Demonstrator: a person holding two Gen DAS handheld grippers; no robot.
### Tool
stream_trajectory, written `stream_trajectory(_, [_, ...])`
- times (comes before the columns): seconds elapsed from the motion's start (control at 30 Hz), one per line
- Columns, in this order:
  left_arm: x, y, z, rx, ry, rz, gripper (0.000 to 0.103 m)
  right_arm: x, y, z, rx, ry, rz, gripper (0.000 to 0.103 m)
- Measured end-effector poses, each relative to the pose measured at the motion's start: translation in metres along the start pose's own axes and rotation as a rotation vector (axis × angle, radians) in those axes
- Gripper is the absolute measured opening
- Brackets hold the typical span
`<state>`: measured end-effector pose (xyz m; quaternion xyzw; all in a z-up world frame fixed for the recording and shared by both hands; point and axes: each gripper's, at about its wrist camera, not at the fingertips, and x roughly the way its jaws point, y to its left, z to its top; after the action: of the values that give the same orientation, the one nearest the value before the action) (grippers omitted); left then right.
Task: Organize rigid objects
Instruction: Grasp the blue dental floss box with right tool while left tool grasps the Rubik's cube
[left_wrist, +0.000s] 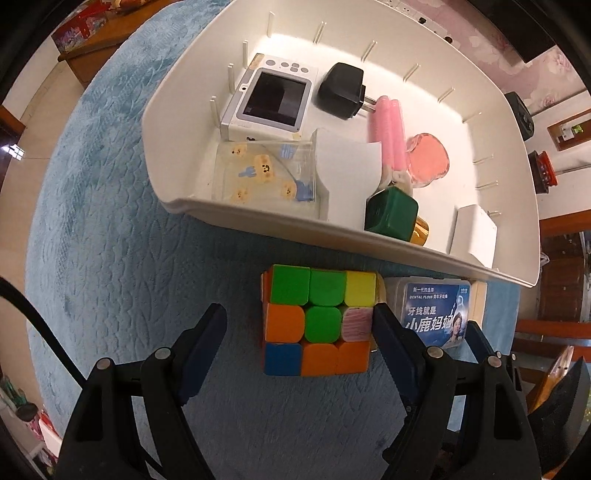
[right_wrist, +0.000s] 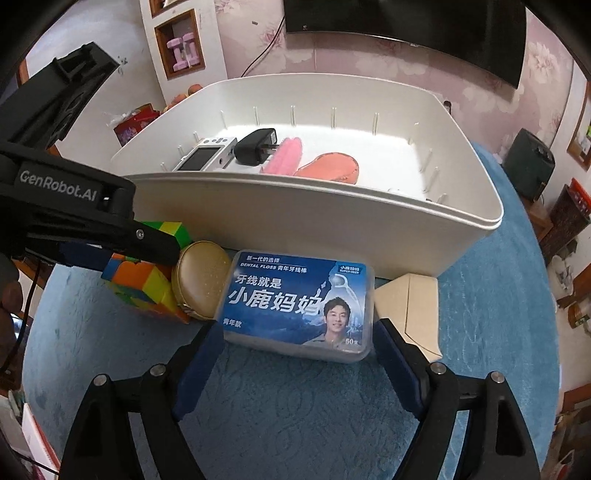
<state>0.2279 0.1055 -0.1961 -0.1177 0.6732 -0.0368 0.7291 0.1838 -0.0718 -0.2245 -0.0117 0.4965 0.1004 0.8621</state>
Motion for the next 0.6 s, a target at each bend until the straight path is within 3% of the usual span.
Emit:
stream_trajectory(0.23, [0.002,0.004,0.0,-0.032,0.014,-0.029,0.082,0.014,0.005,0.003,-0.012,0.022,0.003,0.095])
stream_trajectory(0.6, [0.003,0.0,-0.001,-0.045,0.025,-0.067,0.072,0.028,0.009,0.006,-0.028,0.018,-0.025,0.099])
